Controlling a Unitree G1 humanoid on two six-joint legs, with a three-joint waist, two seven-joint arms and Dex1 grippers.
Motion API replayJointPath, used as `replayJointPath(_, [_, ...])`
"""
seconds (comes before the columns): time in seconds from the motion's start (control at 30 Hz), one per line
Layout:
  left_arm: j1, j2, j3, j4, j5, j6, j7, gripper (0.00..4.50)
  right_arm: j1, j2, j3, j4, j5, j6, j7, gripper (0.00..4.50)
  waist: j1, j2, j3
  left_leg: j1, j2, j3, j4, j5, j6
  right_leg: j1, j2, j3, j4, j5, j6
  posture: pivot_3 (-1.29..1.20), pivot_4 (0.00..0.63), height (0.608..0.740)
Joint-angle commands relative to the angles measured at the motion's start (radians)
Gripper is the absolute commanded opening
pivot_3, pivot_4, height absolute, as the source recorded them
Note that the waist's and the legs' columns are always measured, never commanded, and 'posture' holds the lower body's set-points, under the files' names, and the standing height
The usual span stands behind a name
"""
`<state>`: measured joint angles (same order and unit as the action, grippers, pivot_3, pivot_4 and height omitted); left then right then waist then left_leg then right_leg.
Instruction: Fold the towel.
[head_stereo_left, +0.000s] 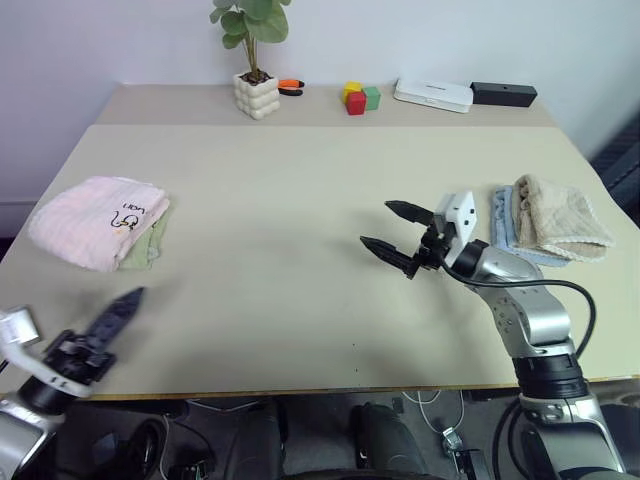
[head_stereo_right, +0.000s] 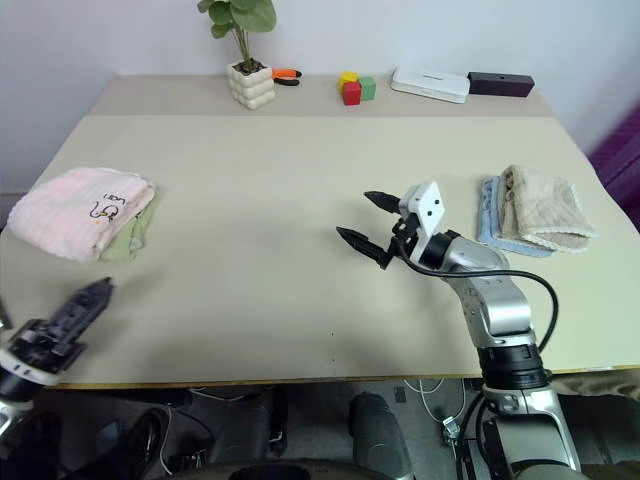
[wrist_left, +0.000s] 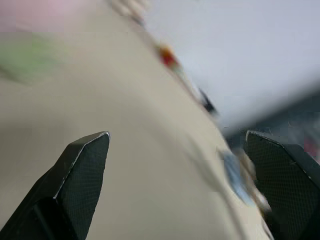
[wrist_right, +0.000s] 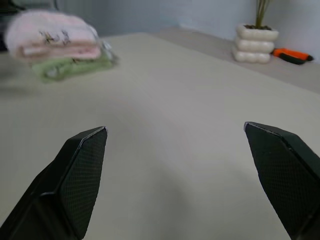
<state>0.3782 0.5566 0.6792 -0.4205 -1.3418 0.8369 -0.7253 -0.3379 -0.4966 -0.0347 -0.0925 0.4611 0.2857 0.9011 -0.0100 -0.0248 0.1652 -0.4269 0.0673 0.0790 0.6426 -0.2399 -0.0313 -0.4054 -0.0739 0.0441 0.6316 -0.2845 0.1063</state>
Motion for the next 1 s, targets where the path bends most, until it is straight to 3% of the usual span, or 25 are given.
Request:
replayJointPath(0.03, [-0.081,0.041,-0.147,-0.156,0.150,-0.079,-0.041,4.48,0.026,-0.044,-0.072,-0.048,0.117,0.053,0.080,4.50,-0.002,0.003,-0.001,0.000,-0.001,0.000,-0.001,0.000,0.000,0.000,-0.003,0.000,-0.001,0.000,0.000,0.00,0.150,0.735])
replayJointPath(0.1, [-0.176,0.072,-0.240,-0.156,0.321,-0.177,-0.054,4.48,0.026,-0.070,-0.137,-0.036,0.248,0.165,0.109,4.50,-0.008,0.003,-0.001,0.000,-0.003,0.004,-0.001,-0.001,0.002,0.005,-0.005,0.002,-0.001,0.001,-0.001,0.00,0.150,0.735])
replayJointPath(0.23, [-0.352,0.128,-0.331,-0.048,0.473,-0.264,-0.085,4.48,0.032,-0.117,-0.168,0.017,0.182,0.098,0.130,4.50,-0.008,0.003,-0.001,0.000,-0.005,0.005,-0.001,0.001,0.007,0.004,-0.003,0.001,-0.002,0.001,-0.001,0.00,0.150,0.735])
replayJointPath(0.37, [-0.564,0.182,-0.393,0.206,0.611,-0.367,-0.170,4.48,0.020,-0.149,-0.169,0.027,0.146,0.056,0.143,4.50,-0.004,0.003,-0.001,0.000,-0.003,0.007,0.000,0.001,0.008,0.003,0.003,0.001,-0.001,0.001,-0.001,0.00,0.150,0.735])
replayJointPath(0.47, [-0.697,0.140,-0.447,0.350,0.653,-0.413,-0.210,4.48,0.006,-0.135,-0.159,0.018,0.091,-0.003,0.106,4.50,-0.004,0.003,0.000,-0.001,-0.002,0.007,0.001,0.001,0.008,0.003,0.005,0.001,-0.001,0.001,0.000,0.00,0.150,0.735])
replayJointPath(0.73, [-0.820,-0.009,-0.556,0.452,0.732,-0.462,-0.216,4.48,0.054,-0.145,-0.185,-0.058,0.106,0.013,0.065,4.50,0.000,0.003,0.000,-0.002,0.000,0.006,0.004,0.001,0.008,0.004,0.009,0.002,0.000,0.005,0.007,0.00,0.150,0.735])
replayJointPath(1.0, [-0.814,-0.001,-0.532,0.502,0.772,-0.499,-0.216,4.48,0.081,-0.169,-0.179,-0.094,0.113,0.048,0.061,4.50,-0.002,0.003,0.000,-0.002,0.001,0.005,0.004,0.001,0.008,0.004,0.010,0.002,0.001,0.005,0.008,0.00,0.150,0.735])
